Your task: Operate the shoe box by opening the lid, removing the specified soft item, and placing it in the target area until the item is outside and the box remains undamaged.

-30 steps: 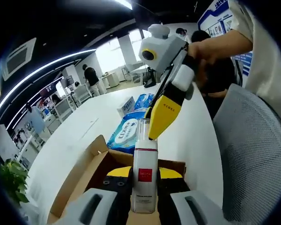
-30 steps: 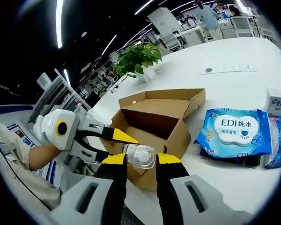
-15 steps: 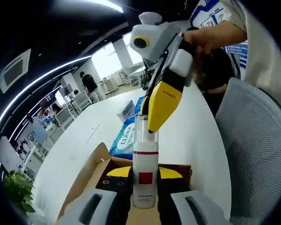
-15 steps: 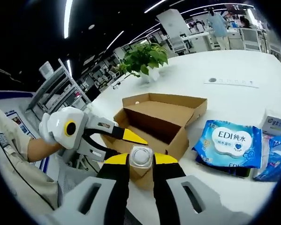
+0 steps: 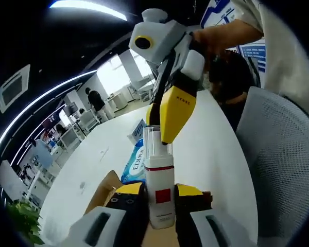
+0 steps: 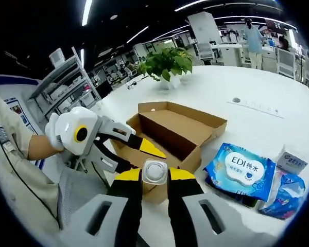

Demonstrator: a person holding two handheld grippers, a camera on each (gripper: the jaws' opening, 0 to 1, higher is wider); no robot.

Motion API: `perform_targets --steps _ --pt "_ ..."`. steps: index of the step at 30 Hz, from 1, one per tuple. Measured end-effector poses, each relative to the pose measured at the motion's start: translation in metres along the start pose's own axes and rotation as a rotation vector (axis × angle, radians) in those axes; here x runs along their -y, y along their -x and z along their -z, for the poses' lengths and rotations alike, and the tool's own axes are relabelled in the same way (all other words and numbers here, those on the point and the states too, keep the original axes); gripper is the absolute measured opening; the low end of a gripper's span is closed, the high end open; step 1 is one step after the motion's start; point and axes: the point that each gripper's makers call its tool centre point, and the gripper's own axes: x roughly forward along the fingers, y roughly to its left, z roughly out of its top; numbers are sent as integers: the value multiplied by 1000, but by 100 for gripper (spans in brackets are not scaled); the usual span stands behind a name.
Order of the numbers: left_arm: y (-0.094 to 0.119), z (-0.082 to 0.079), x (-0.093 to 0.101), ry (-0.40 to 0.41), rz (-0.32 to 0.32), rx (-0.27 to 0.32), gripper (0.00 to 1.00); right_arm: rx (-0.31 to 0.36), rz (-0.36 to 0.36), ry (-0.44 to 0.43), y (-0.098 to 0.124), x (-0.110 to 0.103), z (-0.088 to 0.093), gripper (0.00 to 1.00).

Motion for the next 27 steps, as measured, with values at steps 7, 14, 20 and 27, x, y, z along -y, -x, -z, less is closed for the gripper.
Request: perform_targets --steps 7,14,20,27 --pt "1 1 -5 2 -12 -2 29 -5 6 40 4 4 -8 14" --pt "4 2 -12 34 -32 2 33 -11 14 82 6 8 -17 15" --pt "10 7 -14 87 -50 -21 38 -21 23 127 12 13 -26 15" --pt "20 13 -20 198 -83 -15 44 -23 42 167 20 21 -36 15"
